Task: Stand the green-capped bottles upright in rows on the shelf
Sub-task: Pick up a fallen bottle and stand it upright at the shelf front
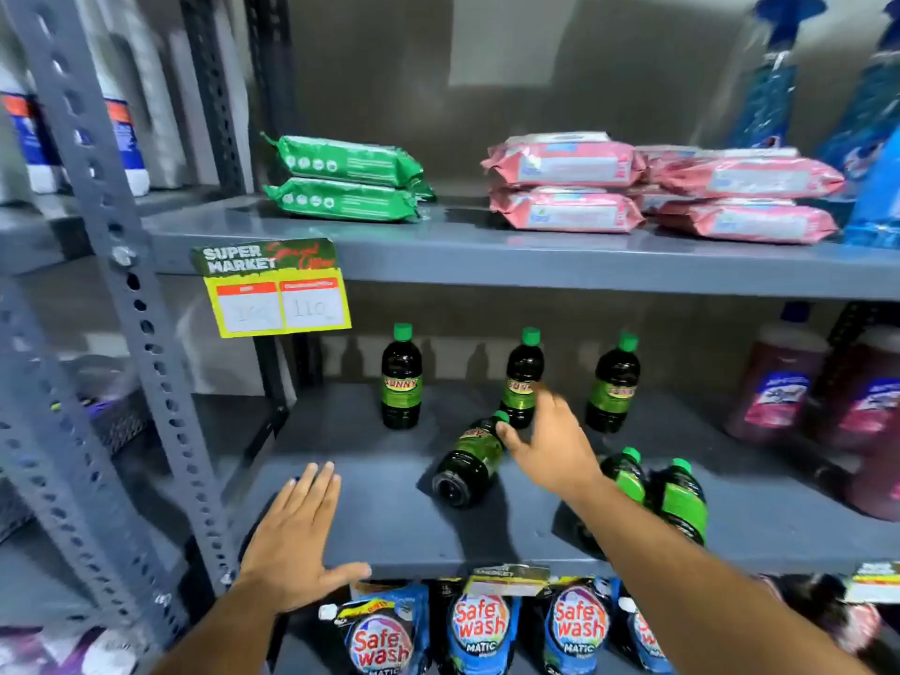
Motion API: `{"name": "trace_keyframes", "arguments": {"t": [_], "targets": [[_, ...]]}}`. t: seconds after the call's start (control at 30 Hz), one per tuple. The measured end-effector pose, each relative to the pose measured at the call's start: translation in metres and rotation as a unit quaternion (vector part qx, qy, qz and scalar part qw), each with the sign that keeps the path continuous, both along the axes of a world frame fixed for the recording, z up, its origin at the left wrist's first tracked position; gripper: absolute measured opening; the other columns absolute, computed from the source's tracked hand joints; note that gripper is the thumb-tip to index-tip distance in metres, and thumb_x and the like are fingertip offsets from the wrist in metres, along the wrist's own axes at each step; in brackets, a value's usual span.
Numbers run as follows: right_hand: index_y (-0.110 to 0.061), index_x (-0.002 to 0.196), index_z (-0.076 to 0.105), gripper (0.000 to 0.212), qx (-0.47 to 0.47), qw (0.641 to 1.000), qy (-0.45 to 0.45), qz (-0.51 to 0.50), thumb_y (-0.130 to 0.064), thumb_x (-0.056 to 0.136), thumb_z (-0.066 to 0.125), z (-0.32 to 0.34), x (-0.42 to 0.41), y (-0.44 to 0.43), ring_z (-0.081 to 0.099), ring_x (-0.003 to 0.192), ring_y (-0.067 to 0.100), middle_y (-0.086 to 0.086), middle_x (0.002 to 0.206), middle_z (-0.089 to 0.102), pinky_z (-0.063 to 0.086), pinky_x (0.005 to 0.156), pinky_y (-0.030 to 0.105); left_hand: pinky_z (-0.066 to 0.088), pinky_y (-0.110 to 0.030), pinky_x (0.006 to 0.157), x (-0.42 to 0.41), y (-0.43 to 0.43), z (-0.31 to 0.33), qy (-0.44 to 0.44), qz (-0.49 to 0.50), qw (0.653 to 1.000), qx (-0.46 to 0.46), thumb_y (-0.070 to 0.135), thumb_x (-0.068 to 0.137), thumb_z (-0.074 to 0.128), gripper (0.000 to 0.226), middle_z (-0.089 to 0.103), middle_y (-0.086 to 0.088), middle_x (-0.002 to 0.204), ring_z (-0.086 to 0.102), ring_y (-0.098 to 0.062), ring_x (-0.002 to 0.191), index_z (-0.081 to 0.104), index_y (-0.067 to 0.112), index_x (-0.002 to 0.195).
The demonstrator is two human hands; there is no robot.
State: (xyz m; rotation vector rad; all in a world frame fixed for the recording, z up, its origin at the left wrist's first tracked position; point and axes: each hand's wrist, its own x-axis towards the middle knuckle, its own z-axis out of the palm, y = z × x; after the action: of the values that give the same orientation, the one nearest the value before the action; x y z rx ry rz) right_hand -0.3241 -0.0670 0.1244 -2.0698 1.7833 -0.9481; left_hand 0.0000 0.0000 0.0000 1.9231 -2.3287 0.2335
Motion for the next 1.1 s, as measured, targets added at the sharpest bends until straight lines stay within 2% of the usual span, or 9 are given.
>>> {"name": "trace_keyframes", "arguments": {"t": [0.07,0.13,0.33,0.5,0.6,0.73,0.87,0.97,1.1], "targets": [[-0.005,0.123,0.050,0.058,0.120,0.989,-0.074,-0.051,-0.045,0.086,0.069,-0.017,0.019,-0.022,0.059,0.111,0.038,0.017,0.114,0.062,0.048,0.084,0.037,-0.011,-0.038,0.117,0.010,-0.007,-0.010,0.014,-0.010,0.999,0.033,0.102,0.065,0.023,0.131,-0.011,-0.011,0.159,-0.017,-0.029,0.146,0.003,0.007,0.152],[-0.007,0.120,0.058,0.058,0.227,0.961,-0.134,-0.084,-0.051,0.083,0.070,-0.031,0.036,-0.040,0.061,0.109,0.034,0.014,0.117,0.066,0.048,0.089,0.036,-0.017,-0.035,0.118,0.014,-0.014,-0.015,0.007,-0.014,0.998,0.063,0.106,0.058,0.016,0.135,-0.027,-0.005,0.154,-0.031,-0.022,0.140,-0.009,0.012,0.153],[-0.011,0.101,0.063,0.067,0.309,0.911,-0.223,-0.155,-0.065,0.063,0.078,-0.062,0.067,-0.073,0.065,0.104,0.032,0.009,0.108,0.065,0.054,0.090,0.042,-0.015,-0.035,0.117,0.016,-0.018,-0.019,0.015,-0.012,0.992,0.122,0.108,0.055,0.015,0.139,-0.030,-0.002,0.154,-0.032,-0.018,0.139,-0.013,0.013,0.152],[-0.013,0.104,0.064,0.062,0.304,0.893,-0.277,-0.182,-0.045,0.056,0.088,-0.074,0.073,-0.078,0.066,0.095,0.033,0.010,0.107,0.067,0.058,0.075,0.044,-0.012,-0.038,0.119,0.018,-0.019,-0.021,0.015,-0.013,0.992,0.127,0.107,0.056,0.017,0.138,-0.029,-0.003,0.156,-0.029,-0.019,0.142,-0.014,0.012,0.152],[-0.013,0.098,0.067,0.052,0.264,0.893,-0.331,-0.154,-0.037,0.056,0.088,-0.083,0.071,-0.076,0.070,0.090,0.036,0.014,0.097,0.072,0.058,0.079,0.054,-0.012,-0.038,0.119,0.020,-0.022,-0.022,0.020,-0.012,0.991,0.128,0.108,0.056,0.017,0.138,-0.029,-0.002,0.156,-0.032,-0.018,0.140,-0.016,0.013,0.151],[-0.014,0.087,0.070,0.029,0.194,0.890,-0.398,-0.108,-0.018,0.066,0.089,-0.089,0.081,-0.062,0.073,0.084,0.032,0.009,0.085,0.076,0.057,0.083,0.053,-0.012,-0.039,0.119,0.018,-0.023,-0.022,0.013,-0.011,0.993,0.117,0.108,0.054,0.013,0.139,-0.027,-0.004,0.157,-0.031,-0.019,0.140,-0.015,0.012,0.151],[-0.012,0.109,0.058,0.053,0.145,0.912,-0.381,-0.054,-0.018,0.066,0.090,-0.089,0.101,-0.045,0.071,0.090,0.027,0.007,0.096,0.073,0.056,0.085,0.048,-0.012,-0.039,0.120,0.015,-0.019,-0.021,0.008,-0.006,0.994,0.112,0.107,0.056,0.013,0.137,-0.024,-0.005,0.159,-0.027,-0.021,0.143,-0.013,0.012,0.152],[-0.018,0.128,0.048,0.073,0.108,0.931,-0.348,0.029,-0.016,0.067,0.089,-0.094,0.110,-0.035,0.068,0.099,0.017,-0.003,0.108,0.070,0.054,0.089,0.041,-0.011,-0.039,0.120,0.015,-0.019,-0.020,0.004,-0.003,0.993,0.114,0.106,0.057,0.016,0.136,-0.024,-0.005,0.159,-0.026,-0.021,0.144,-0.013,0.012,0.152],[-0.027,0.136,0.044,0.080,0.096,0.921,-0.351,0.140,-0.007,0.070,0.086,-0.105,0.112,-0.027,0.065,0.113,0.014,-0.005,0.123,0.067,0.051,0.095,0.033,-0.010,-0.039,0.120,0.015,-0.018,-0.017,0.001,-0.002,0.994,0.113,0.105,0.058,0.017,0.136,-0.022,-0.006,0.160,-0.024,-0.021,0.145,-0.014,0.011,0.151]]}}
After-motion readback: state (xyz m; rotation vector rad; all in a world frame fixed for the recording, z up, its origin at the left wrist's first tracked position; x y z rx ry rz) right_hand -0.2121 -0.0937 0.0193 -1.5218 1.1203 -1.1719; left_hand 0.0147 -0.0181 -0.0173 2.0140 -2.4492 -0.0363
